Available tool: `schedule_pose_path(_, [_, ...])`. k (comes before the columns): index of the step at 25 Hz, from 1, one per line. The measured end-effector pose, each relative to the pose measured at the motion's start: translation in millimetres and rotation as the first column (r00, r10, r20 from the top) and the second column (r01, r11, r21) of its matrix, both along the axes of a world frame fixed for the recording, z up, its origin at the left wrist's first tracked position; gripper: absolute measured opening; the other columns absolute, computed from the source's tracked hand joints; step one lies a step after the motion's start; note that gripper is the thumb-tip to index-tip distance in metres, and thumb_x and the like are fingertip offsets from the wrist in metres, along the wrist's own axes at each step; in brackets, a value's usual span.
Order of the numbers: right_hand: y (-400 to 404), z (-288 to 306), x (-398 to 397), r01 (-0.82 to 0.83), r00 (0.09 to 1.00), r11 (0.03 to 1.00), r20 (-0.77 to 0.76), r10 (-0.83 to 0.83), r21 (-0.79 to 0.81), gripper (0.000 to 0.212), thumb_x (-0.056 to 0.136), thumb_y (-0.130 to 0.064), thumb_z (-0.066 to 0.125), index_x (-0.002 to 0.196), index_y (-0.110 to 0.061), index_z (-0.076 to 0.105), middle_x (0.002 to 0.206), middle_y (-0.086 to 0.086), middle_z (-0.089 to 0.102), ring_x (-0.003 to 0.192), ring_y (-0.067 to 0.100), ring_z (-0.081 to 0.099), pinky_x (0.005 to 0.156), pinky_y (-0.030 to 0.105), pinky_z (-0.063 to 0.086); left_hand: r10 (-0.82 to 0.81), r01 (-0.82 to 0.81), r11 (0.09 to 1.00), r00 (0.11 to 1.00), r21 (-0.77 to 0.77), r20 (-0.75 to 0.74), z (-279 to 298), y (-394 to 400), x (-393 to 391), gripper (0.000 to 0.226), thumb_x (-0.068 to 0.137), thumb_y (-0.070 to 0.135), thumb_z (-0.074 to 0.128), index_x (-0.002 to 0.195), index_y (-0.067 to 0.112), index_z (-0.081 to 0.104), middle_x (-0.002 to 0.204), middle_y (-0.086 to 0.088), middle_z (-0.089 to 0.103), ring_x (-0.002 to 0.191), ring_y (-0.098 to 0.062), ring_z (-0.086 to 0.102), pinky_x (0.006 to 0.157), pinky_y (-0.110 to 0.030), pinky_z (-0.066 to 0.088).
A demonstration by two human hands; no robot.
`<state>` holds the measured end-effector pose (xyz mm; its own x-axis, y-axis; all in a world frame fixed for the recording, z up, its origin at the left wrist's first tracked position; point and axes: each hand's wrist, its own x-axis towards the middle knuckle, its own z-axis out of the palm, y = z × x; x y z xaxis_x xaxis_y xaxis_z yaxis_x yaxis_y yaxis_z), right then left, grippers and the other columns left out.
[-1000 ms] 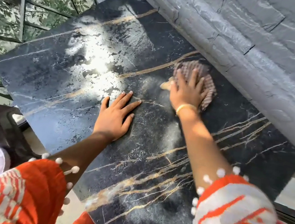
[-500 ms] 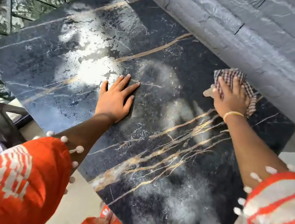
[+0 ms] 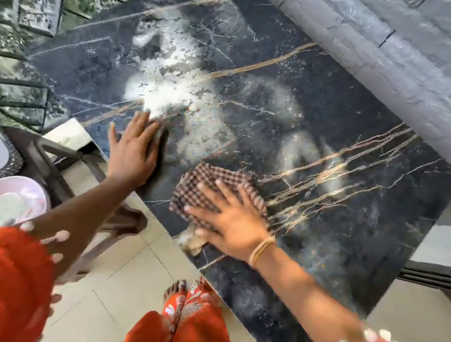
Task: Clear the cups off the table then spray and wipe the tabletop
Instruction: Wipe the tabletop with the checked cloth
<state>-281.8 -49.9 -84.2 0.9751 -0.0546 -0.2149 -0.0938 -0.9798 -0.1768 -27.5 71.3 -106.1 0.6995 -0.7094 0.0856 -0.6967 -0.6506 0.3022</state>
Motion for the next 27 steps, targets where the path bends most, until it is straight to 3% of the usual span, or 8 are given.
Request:
schedule_pose_path(3, [-76.5,-0.8,5.6,0.388,0.921,0.921,-0.003,-0.389,-0.035,0.056,0.093,-0.062,0.037,0.146,-0.054,0.019,0.162,-0.012,0.000,0.150,0.024,0.002,0.119,0.056,0.002,0.123,-0.121,0.991,0.991,0.051,-0.044,-3.6,27.7,4.0,0.051,0.097,0.033,0.040,0.147,0.023,0.036,0.161,-0.003,0.021,0.148,-0.021,0.021,0.113,-0.060,0.014])
schedule_pose_path(8, [-110.9,-5.0,48.0,0.884,0.468,0.468,0.061,-0.882,-0.017,0.054,0.090,-0.061,0.035,0.142,-0.047,0.035,0.162,0.001,0.014,0.146,0.034,0.016,0.115,0.060,0.013,0.124,-0.103,0.982,0.984,0.156,-0.130,-0.1,60.0,-0.5,0.060,0.100,0.041,0.028,0.154,0.018,0.020,0.163,-0.002,0.011,0.151,-0.020,0.009,0.115,-0.052,0.023])
schedule_pose_path(11, [-46.8,-3.6,95.1,0.783,0.622,0.622,0.052,-0.782,-0.013,0.055,0.090,-0.057,0.038,0.143,-0.046,0.034,0.162,0.003,0.016,0.146,0.039,0.015,0.115,0.061,0.012,0.075,-0.046,0.977,0.989,0.210,-0.130,5.1,67.8,2.6,0.061,0.101,0.043,0.028,0.156,0.023,0.011,0.164,0.003,0.004,0.151,-0.017,0.004,0.116,-0.052,0.019])
schedule_pose_path(14, [29.8,-0.6,114.6,0.475,0.879,0.880,0.064,-0.473,-0.014,0.052,0.093,-0.057,0.033,0.144,-0.045,0.034,0.160,0.006,0.022,0.144,0.041,0.022,0.113,0.061,0.021,0.032,-0.003,0.962,0.994,0.274,-0.100,7.6,75.6,6.4,0.061,0.101,0.046,0.023,0.156,0.026,0.004,0.163,0.006,-0.003,0.151,-0.014,-0.001,0.118,-0.055,0.012])
schedule_pose_path(17, [54.4,3.3,96.0,0.135,0.990,0.991,-0.027,-0.136,-0.020,0.054,0.094,-0.066,0.024,0.146,-0.051,0.023,0.163,-0.001,0.008,0.148,0.037,0.010,0.116,0.061,0.012,-0.004,0.031,0.951,0.996,0.306,-0.088,7.4,79.8,8.3,0.061,0.101,0.047,0.016,0.155,0.026,-0.002,0.163,0.005,-0.008,0.150,-0.015,-0.004,0.120,-0.055,0.009])
schedule_pose_path(20, [8.3,5.6,70.3,0.276,0.957,0.959,-0.076,-0.281,-0.065,0.057,0.091,-0.071,0.019,0.146,-0.054,0.013,0.163,-0.006,-0.003,0.150,0.031,0.002,0.118,0.059,0.005,-0.007,0.036,0.955,0.995,0.294,-0.096,8.4,82.6,1.9,0.060,0.102,0.045,0.016,0.156,0.024,-0.001,0.163,0.003,-0.006,0.151,-0.018,-0.001,0.121,-0.048,0.011])
schedule_pose_path(25, [-32.7,6.4,50.4,0.796,0.597,0.604,-0.103,-0.795,-0.042,0.060,0.092,-0.070,0.016,0.148,-0.051,0.011,0.163,-0.004,-0.008,0.149,0.035,0.000,0.116,0.063,0.005,0.028,0.006,0.953,0.994,0.302,-0.107,15.0,83.3,-13.6,0.061,0.102,0.044,0.016,0.156,0.021,-0.002,0.163,-0.001,-0.007,0.151,-0.020,-0.001,0.122,-0.044,0.008])
schedule_pose_path(27, [-8.3,9.8,52.1,0.753,0.649,0.657,-0.114,-0.752,-0.045,0.060,0.093,-0.068,0.018,0.149,-0.050,0.006,0.163,-0.002,-0.011,0.148,0.037,-0.004,0.115,0.065,0.003,-0.007,0.035,0.952,0.996,0.304,-0.092,14.4,85.6,-24.0,0.062,0.102,0.044,0.017,0.156,0.020,-0.002,0.163,-0.001,-0.007,0.151,-0.021,-0.002,0.122,-0.044,0.007])
